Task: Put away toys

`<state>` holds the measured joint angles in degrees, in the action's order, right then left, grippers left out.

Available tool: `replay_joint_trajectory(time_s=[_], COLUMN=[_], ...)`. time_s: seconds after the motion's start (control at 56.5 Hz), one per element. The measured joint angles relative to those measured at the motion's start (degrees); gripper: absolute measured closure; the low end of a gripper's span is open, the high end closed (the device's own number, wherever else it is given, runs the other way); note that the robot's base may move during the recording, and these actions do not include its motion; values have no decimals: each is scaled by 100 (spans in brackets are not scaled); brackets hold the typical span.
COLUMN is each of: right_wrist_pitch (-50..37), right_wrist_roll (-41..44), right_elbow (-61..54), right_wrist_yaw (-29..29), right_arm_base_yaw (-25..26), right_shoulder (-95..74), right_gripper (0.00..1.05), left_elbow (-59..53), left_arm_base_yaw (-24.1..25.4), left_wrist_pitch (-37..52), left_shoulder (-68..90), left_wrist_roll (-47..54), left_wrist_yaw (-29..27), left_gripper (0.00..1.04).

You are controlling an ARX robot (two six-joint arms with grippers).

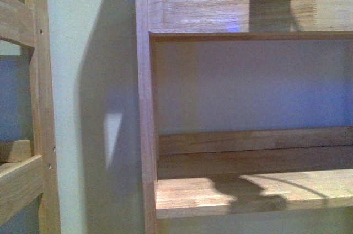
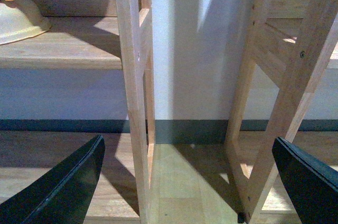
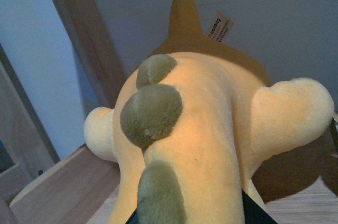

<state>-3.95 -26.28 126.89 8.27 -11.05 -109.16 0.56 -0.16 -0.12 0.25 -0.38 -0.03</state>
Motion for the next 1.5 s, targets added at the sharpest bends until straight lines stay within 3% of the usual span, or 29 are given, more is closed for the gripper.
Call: replay_joint_trajectory(time_s=[0.23,0.495,0.902,1.061,1.503], right_wrist_pitch=[-7,-35,-76,-76,-39], right_wrist_roll=[-188,-227,-216,-175,190], right_elbow=[173,70,-79,-76,-197], right_wrist_yaw=[-35,-76,-122,-236,-586], right_arm_base_yaw=[-267,-205,-42,17,15], right_shoulder=[-181,-168,-70,33,588], right_gripper=[98,98,37,5,7], left_elbow=[0,0,0,0,0], left_arm_base_yaw=[0,0,0,0,0], left_wrist_pitch=[0,0,0,0,0], left_shoulder=[0,0,0,0,0], left_wrist_roll=[0,0,0,0,0], left_wrist_yaw=[0,2,0,0,0], left_gripper=[6,6,6,6,6])
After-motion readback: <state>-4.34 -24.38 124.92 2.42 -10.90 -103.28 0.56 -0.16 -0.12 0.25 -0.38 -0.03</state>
